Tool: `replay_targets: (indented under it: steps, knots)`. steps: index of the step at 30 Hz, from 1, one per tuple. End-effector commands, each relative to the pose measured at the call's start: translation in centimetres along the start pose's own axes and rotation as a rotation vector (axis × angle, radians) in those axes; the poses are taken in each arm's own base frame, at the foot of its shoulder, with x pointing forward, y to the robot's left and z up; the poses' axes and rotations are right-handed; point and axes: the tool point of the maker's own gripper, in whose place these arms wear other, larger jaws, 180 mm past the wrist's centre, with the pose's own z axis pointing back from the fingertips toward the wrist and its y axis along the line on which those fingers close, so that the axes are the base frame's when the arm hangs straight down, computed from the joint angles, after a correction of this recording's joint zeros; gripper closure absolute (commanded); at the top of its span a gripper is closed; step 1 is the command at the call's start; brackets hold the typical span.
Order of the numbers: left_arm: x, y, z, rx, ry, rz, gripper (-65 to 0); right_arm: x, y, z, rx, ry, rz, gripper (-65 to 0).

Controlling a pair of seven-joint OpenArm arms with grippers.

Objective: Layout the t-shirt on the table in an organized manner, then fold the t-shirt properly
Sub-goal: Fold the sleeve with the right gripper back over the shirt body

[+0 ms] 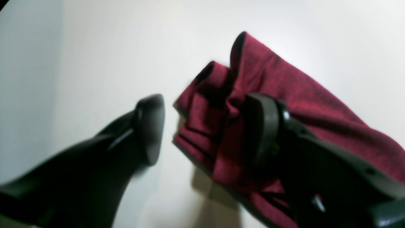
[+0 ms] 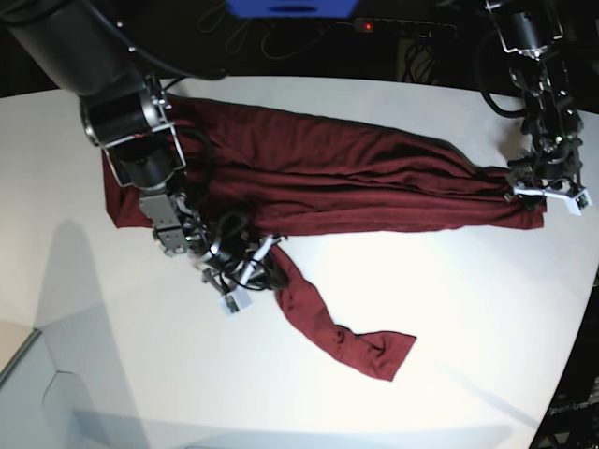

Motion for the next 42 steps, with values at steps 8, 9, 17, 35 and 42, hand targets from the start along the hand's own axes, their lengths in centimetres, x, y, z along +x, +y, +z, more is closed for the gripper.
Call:
replay_targets:
  steps: [8,9,17,35,42]
  knots:
    - [0.6,0.2,0.0,0.006,-0.001,-0.009,-37.6,3.7,4.1,4.5,0.062,-0.124,0.252,0.0]
    - [0.6,0.2,0.0,0.006,-0.001,-0.009,-37.6,4.1,5.0,5.2,0.071,-0.134,0.280,0.0]
    - [0.4,0.3,0.0,0.009,0.004,-0.008,-37.8,6.2,13.2,9.8,0.153,-0.232,0.394,0.0]
    - [1.0,0.1,0.0,0.004,-0.011,-0.006,-38.0,0.3,24.0,11.5,0.339,-0.157,0.278,0.0]
    - [4.0,-1.3,1.2,-0.032,-0.095,-0.021,-38.1,-2.4,23.1,11.2,0.337,-0.082,0.264,-10.8]
